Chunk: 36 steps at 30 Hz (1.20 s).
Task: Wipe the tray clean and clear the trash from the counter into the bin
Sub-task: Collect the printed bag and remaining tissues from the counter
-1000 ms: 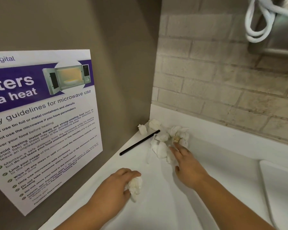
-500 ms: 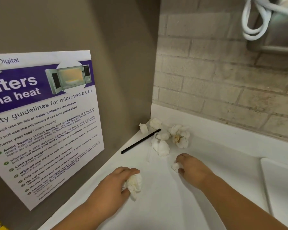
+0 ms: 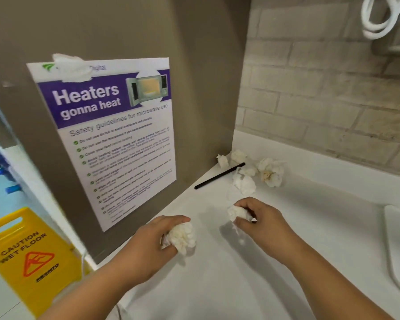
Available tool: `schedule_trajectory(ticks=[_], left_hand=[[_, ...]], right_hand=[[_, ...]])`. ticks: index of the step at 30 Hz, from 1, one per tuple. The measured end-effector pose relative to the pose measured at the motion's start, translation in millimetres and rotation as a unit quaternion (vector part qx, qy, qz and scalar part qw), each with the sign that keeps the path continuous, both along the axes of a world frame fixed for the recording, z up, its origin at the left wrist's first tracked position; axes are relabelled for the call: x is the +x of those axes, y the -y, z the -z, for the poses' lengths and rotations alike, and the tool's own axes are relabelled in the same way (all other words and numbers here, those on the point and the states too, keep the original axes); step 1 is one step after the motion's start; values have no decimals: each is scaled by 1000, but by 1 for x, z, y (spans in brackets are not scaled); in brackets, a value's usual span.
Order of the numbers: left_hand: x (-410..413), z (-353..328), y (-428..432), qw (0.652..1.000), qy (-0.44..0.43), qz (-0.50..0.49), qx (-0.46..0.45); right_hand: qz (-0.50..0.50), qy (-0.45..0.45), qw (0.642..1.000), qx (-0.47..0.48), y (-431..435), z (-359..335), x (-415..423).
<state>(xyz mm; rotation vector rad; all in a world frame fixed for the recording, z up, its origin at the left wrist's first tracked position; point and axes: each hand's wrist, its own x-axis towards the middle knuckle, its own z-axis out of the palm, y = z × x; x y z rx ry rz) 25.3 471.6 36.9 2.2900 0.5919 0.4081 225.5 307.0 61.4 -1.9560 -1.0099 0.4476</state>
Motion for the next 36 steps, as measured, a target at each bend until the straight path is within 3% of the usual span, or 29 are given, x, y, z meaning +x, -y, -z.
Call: schedule_trajectory(ticks=[9,17,21,25,36], left_hand=[[-79,-23,-9,996,-41,5,-78],[-168,-11,-56,978,-149,36,-143],[-228,24,-77,973,-189,-39,-127],[-282,76,-91,968,-204,-104,-103],[-348,236,-106,950,-240,-167,-106]], right_hand=[[-118,-1,993,-20,-34,-4,-82],[-200,-13,979,-28,-72,-4,-167],[-252,-39,965,-56,-98,13,-225],[-278,-9,955,-103,-127,54,-284],[-239,-22,934,-263,-169,210,-353]])
